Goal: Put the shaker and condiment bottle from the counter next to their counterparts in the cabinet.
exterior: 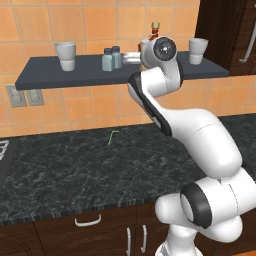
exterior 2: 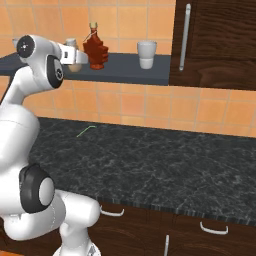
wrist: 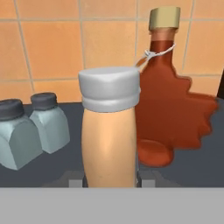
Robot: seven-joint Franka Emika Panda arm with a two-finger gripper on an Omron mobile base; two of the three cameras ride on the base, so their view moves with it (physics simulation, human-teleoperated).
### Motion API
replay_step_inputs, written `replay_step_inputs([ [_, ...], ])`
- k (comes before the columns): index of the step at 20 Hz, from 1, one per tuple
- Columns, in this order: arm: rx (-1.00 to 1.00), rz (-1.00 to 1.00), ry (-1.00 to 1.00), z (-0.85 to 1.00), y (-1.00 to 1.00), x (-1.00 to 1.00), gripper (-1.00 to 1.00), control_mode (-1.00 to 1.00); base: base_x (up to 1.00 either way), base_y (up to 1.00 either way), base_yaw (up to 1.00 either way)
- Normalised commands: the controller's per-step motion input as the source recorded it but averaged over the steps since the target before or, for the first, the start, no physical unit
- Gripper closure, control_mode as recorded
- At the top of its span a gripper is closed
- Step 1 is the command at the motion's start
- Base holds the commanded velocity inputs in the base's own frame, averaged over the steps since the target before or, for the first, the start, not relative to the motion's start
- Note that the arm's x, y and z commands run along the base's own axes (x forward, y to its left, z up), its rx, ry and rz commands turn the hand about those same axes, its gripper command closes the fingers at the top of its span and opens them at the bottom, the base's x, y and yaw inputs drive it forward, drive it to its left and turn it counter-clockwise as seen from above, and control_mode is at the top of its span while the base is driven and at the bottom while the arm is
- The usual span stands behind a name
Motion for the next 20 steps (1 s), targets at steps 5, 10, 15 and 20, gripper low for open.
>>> replay_step_inputs([
  [5, 0.0, 0.0, 0.0, 0.0, 0.0, 0.31, 1.0, -1.0, 0.0, 0.0, 0.0],
  [10, 0.0, 0.0, -0.01, 0.0, 0.08, 0.34, -1.0, -1.0, 0.0, 0.0, 0.0],
  [15, 0.0, 0.0, -0.03, 0.0, 0.0, 0.0, -1.0, -1.0, 0.0, 0.0, 0.0],
  [20, 0.0, 0.0, 0.0, 0.0, 0.0, -0.05, -1.0, -1.0, 0.0, 0.0, 0.0],
])
